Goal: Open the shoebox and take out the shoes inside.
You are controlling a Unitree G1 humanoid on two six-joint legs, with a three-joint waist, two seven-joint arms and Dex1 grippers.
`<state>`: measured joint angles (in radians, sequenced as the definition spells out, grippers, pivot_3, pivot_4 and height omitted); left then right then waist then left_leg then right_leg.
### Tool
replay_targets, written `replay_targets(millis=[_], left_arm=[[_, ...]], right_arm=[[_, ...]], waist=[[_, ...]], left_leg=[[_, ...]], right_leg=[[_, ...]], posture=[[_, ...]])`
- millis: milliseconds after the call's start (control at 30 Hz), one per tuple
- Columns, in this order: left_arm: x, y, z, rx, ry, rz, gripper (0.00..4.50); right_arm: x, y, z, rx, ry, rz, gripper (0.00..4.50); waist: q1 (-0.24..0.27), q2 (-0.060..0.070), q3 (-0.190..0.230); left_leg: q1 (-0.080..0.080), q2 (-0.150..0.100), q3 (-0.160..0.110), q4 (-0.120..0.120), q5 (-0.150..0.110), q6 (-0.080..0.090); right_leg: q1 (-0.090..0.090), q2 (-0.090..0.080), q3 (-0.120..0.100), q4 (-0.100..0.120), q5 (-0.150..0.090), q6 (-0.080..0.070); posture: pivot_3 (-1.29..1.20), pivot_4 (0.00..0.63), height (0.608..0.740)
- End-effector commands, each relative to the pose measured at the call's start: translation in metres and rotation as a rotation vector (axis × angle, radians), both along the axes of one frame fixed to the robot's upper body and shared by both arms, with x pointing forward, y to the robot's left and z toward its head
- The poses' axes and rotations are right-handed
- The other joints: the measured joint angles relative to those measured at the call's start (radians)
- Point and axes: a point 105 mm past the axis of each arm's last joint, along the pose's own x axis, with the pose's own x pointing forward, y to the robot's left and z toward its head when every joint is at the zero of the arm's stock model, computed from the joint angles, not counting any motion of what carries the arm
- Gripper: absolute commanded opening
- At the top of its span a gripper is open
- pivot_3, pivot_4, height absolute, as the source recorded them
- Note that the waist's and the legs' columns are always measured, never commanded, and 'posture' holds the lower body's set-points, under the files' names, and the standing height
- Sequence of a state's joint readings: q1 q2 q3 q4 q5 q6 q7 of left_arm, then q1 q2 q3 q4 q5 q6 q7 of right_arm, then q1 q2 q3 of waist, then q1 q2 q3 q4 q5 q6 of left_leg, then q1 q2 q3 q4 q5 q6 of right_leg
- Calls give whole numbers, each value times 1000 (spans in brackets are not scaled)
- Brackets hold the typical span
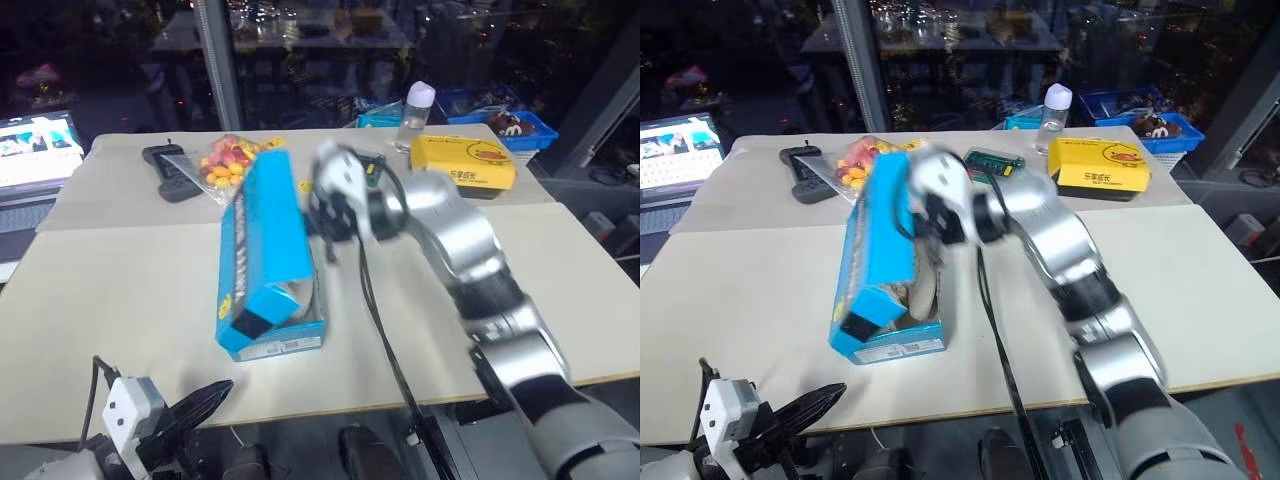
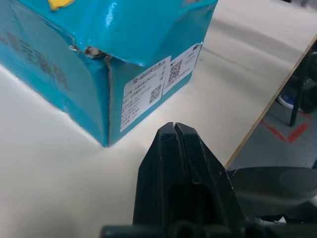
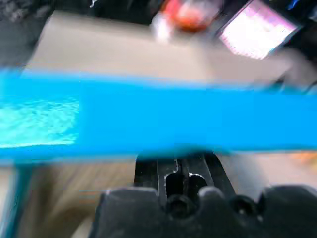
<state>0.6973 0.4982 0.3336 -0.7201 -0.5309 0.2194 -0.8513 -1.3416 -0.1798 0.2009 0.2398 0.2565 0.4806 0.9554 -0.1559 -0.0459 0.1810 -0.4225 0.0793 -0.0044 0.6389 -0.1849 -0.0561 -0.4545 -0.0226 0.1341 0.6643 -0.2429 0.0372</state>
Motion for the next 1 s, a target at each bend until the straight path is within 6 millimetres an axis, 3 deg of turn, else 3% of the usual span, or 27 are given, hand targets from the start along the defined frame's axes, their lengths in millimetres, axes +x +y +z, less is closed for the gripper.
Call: replay_targets(millis=[33, 67, 200, 367, 467, 567, 667, 767, 933, 1000], left_arm=[[2, -1, 5, -13, -33, 33, 16], [2, 0, 5, -18, -34, 48, 16], [-3, 3, 3, -21, -26, 98, 16], [-4, 7, 9, -21, -39, 153, 16], [2, 22, 29, -20, -43, 77, 16], [26, 43, 58, 60, -45, -27, 16], [50, 49, 109, 34, -3, -158, 16], [66, 66, 132, 136, 20, -199, 16], [95, 86, 136, 170, 37, -189, 16], [101, 87, 126, 180, 61, -206, 0]], right_arm=[[-6, -1, -2, 8, -103, 20, 0], [-1, -4, -11, -13, -88, 9, 0], [8, -12, -24, -27, -55, -29, 0], [13, -23, -37, -61, -36, -45, 0], [18, -32, -48, -83, -12, -65, 0], [21, -42, -56, -88, 21, -93, 0], [14, -53, -67, -110, 51, -93, 0], [2, -61, -80, -178, 68, -62, 0], [-6, -60, -93, -319, 37, -34, 0], [-4, -56, -97, -352, 33, -33, 554]], waist=[[10, -3, -6], [16, -12, -13], [29, -17, -15], [34, -8, -9], [33, -7, -9], [38, -5, -7], [54, -4, -3], [44, -2, 0], [28, -1, 1], [28, -1, 1]], left_leg=[[0, 2, -1, -2, 0, 0], [2, 2, -4, -5, 0, 0], [2, 2, -5, -7, -2, -3], [-3, 0, -4, -6, -2, -3], [-1, 3, -5, -7, -2, -3], [0, 4, -7, -7, 0, 0], [-1, 4, -7, -6, 5, 6], [-1, 3, -6, -3, 6, 6], [0, 3, -1, -7, 6, 6], [1, 4, -2, -12, 6, 6]], right_leg=[[0, 1, -3, 0, 1, 4], [2, 1, -7, 0, -3, 3], [6, -1, -9, -2, -4, -3], [-1, -2, -7, 0, -1, -2], [-1, 2, -8, 1, -2, -2], [-1, 3, -10, 3, -4, 0], [-1, 2, -12, 4, -2, -3], [-1, 1, -10, 0, 2, -5], [-3, 0, -9, 0, 5, 1], [-4, 2, -10, 1, 4, -1]], posture=[[0, 150, 726], [0, 150, 726], [0, 150, 726], [0, 150, 726], [0, 150, 726], [0, 150, 726], [0, 150, 726], [0, 150, 726], [0, 150, 726], [0, 150, 726]])
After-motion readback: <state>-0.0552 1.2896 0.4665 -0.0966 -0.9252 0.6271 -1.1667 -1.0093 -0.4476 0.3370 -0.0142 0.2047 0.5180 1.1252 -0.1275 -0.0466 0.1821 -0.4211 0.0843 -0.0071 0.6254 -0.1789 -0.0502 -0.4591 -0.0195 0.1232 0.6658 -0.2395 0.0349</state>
